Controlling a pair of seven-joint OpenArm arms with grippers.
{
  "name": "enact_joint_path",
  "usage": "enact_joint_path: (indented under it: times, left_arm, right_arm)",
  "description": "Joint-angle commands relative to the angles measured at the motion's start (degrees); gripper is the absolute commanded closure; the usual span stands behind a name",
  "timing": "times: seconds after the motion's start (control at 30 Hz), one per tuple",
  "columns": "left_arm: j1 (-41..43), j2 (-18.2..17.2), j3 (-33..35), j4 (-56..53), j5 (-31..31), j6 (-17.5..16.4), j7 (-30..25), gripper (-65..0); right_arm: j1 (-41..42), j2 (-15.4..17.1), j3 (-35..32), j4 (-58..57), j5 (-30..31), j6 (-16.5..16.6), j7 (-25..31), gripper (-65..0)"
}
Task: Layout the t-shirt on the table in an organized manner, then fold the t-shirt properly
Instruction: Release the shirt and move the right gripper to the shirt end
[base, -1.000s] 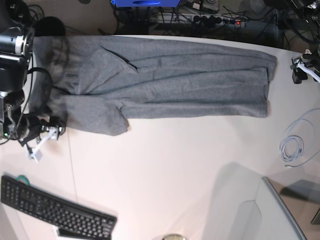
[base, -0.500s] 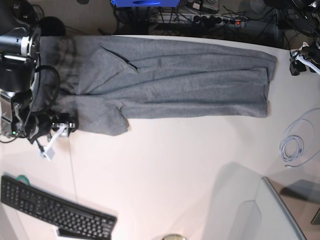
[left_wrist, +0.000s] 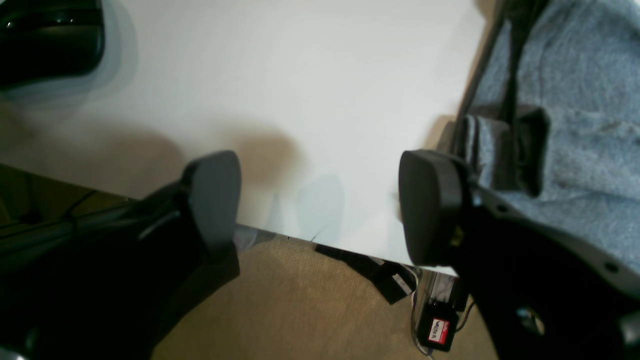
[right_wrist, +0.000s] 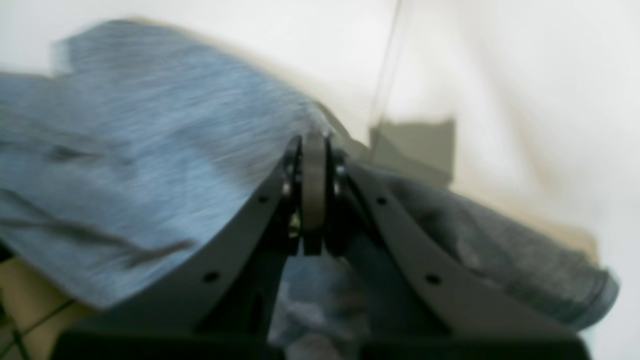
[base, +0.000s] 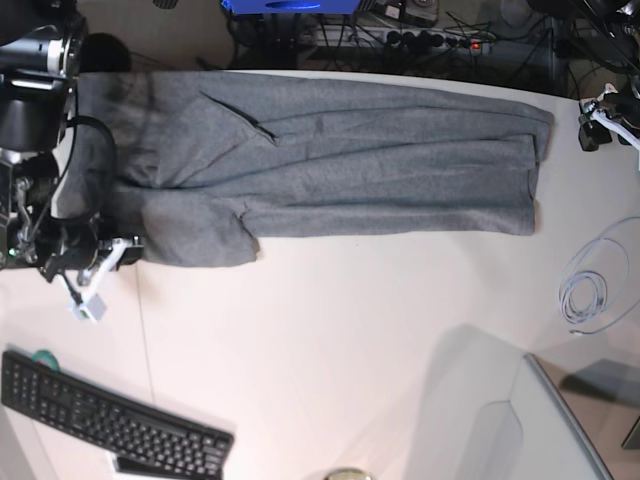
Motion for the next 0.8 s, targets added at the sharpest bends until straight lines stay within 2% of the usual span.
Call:
enact_joint_path:
  times: [0.0,0.17,0.33,0.53,0.63,0.77]
  left_arm:
    - [0.1,-1.5,-0.4,0.9,-0.5,-0.1,-0.8,-47.2]
    - [-0.1,-1.5,-0.4,0.9,-0.5,-0.1,-0.8,-47.2]
    - [-0.3,-1.5,-0.4,0.9,-0.5,-0.1,-0.8,-47.2]
    - [-0.3,-1.5,-0.4,0.9,-0.5,-0.1,-0.8,-47.2]
    - [-0.4,-1.5,-0.4,0.9,-0.5,-0.1,-0.8,-47.2]
    - [-0.3,-1.9,3.4,0.9,-0.5,-0.1,-0.8,-47.2]
  right_arm:
    - [-0.5,0.8,0.3,4.1,2.4,0.4,-1.0,-0.5]
    - [-9.2,0.5,0.3,16.7,6.4,0.3,-7.4,-0.5]
    - [-17.2,0.4,2.6,23.9,10.5,0.3,-8.6,-0.5]
    - [-22.0,0.6,8.0,25.1,14.4,0.8,-12.5,-0.5]
    - [-23.7,0.9,8.2,25.1,14.6,0.8,-12.6,-0.5]
    - [-25.5,1.0,8.2,25.1,14.6,0.8,-12.9,-0.6]
